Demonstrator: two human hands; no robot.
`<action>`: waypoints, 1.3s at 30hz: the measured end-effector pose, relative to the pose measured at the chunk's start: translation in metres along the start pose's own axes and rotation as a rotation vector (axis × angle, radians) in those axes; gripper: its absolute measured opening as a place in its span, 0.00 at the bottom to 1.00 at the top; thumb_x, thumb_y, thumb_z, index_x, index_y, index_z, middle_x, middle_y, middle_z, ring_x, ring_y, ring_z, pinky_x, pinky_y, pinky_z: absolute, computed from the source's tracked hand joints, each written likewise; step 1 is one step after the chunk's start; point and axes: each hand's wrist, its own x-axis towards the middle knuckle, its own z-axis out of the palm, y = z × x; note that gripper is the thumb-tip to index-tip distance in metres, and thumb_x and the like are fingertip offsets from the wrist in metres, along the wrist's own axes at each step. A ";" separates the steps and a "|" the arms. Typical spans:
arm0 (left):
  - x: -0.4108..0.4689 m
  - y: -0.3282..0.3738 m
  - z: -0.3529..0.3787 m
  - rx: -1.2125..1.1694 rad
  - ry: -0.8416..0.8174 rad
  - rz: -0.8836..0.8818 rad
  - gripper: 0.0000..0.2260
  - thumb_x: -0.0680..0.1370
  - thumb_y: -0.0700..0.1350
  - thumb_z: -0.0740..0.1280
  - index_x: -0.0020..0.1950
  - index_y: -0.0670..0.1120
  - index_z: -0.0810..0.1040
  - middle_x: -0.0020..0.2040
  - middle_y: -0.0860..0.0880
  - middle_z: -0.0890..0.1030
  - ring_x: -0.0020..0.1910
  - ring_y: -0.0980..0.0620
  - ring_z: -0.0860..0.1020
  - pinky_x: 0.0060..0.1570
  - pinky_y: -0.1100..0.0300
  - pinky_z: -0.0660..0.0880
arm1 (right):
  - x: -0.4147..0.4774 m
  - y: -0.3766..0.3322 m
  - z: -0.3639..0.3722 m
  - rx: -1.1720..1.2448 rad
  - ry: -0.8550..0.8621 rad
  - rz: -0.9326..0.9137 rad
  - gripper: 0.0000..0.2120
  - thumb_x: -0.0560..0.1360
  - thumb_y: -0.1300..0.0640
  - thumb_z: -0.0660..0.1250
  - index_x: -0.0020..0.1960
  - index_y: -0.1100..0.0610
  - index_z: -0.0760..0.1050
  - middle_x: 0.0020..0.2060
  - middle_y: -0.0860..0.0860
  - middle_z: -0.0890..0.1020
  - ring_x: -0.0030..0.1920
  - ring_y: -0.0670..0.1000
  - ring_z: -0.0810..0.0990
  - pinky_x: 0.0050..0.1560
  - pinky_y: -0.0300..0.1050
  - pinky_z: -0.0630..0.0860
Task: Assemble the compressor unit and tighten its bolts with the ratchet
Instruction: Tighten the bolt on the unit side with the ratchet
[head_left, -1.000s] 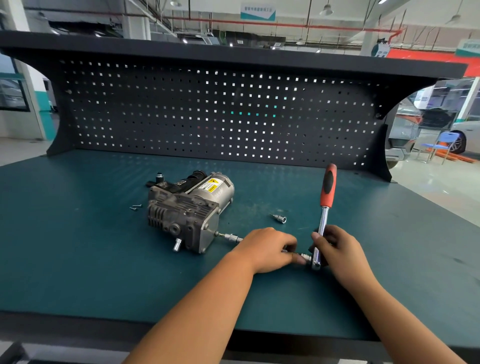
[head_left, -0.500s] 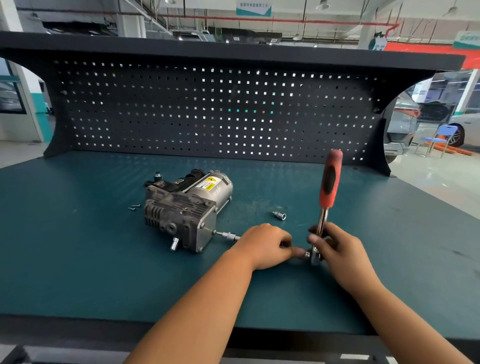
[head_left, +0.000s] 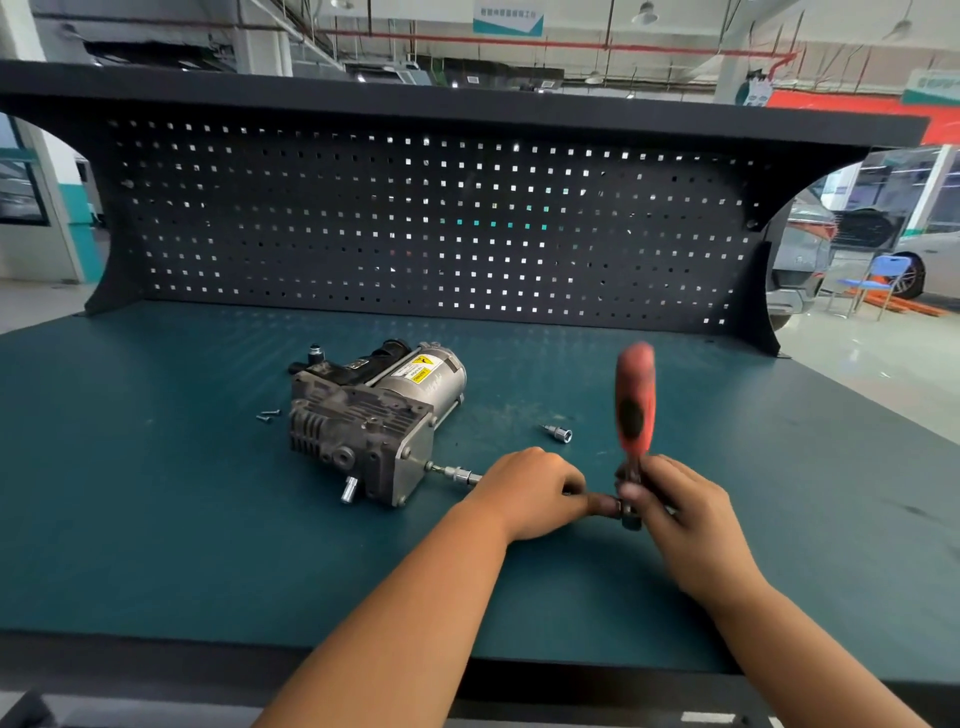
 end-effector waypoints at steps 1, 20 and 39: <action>-0.001 0.000 -0.001 0.024 -0.006 0.004 0.27 0.72 0.68 0.63 0.31 0.45 0.74 0.28 0.48 0.73 0.31 0.51 0.70 0.29 0.57 0.64 | 0.004 0.000 0.005 0.020 0.027 0.120 0.10 0.77 0.58 0.65 0.37 0.56 0.71 0.29 0.47 0.73 0.30 0.47 0.69 0.32 0.35 0.67; -0.004 0.004 -0.004 0.124 0.038 0.079 0.29 0.76 0.68 0.54 0.27 0.45 0.65 0.24 0.50 0.67 0.30 0.48 0.67 0.28 0.57 0.56 | 0.013 0.002 0.007 0.015 0.055 0.512 0.15 0.78 0.54 0.63 0.35 0.58 0.71 0.23 0.48 0.71 0.24 0.46 0.69 0.25 0.34 0.65; 0.001 0.009 0.007 0.213 0.082 -0.016 0.26 0.82 0.55 0.49 0.44 0.40 0.80 0.44 0.38 0.79 0.48 0.38 0.76 0.40 0.54 0.62 | 0.012 0.007 0.009 -0.021 0.063 0.404 0.15 0.77 0.55 0.65 0.33 0.59 0.70 0.22 0.47 0.71 0.26 0.47 0.67 0.28 0.36 0.64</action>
